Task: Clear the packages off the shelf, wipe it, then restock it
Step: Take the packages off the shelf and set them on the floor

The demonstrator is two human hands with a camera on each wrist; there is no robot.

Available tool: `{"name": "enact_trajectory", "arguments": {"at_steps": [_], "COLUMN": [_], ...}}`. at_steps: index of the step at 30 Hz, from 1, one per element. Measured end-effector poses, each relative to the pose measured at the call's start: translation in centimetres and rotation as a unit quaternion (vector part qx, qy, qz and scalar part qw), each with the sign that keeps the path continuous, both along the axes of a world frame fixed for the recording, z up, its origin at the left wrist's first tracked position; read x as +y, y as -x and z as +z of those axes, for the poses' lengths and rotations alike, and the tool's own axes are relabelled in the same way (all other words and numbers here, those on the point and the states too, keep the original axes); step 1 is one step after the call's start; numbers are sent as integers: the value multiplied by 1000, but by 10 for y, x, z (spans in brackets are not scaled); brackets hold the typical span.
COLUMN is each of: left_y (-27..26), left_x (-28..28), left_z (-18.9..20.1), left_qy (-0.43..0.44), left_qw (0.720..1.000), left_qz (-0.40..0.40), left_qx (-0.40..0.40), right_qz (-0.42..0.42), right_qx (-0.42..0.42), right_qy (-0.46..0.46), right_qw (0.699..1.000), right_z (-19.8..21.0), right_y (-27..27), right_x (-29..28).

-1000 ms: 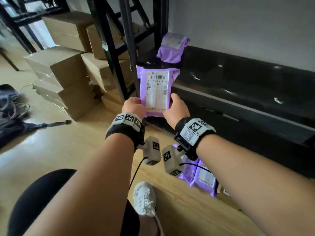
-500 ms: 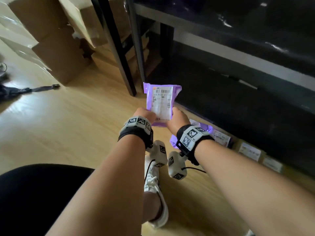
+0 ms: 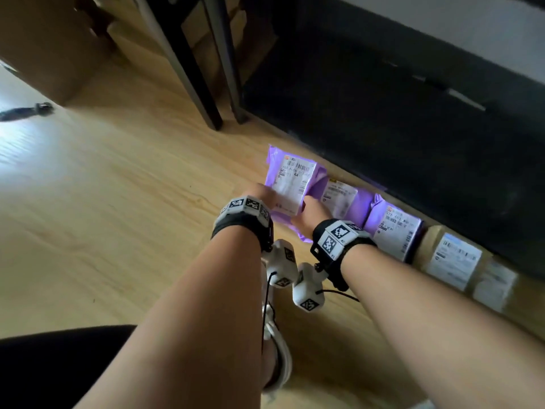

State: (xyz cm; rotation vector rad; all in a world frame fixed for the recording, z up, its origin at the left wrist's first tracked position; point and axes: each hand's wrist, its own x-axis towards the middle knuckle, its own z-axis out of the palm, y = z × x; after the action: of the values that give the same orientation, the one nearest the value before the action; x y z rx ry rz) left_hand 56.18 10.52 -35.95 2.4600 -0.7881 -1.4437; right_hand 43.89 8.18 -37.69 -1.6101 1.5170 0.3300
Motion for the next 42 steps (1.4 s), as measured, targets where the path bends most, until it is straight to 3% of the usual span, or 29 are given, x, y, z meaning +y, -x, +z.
{"name": "enact_trajectory", "arguments": {"at_steps": [8,16,22,27,32,39,42], "left_y": [3,5,6,5,-9,-26,-29], "left_x": [-1,-10,-3,2,-12,-44,-60], "left_z": [10,56,112,167,241,327,345], "left_qy": [12,34,69,136,203,298,329], "left_qw": [999,996,984,958,923,873,874], "left_qz": [-33,-66,-114,-144,-167,-126,-83], "left_qx": [-14,-44,-120,-206,-283,-364,-347], "right_qz": [43,-11,-20,8,31,15,14], "right_qx": [17,0,-33,-89,-135,-165,-167], "right_qy": [21,71,126,173,273,363,370], "right_qw": [999,997,991,981,952,917,914], "right_z": [4,68,129,187,259,344,366], "right_y": [10,27,36,35,25,21,17], "right_x": [-14,-22,-21,-21,-34,-70,-87]}}
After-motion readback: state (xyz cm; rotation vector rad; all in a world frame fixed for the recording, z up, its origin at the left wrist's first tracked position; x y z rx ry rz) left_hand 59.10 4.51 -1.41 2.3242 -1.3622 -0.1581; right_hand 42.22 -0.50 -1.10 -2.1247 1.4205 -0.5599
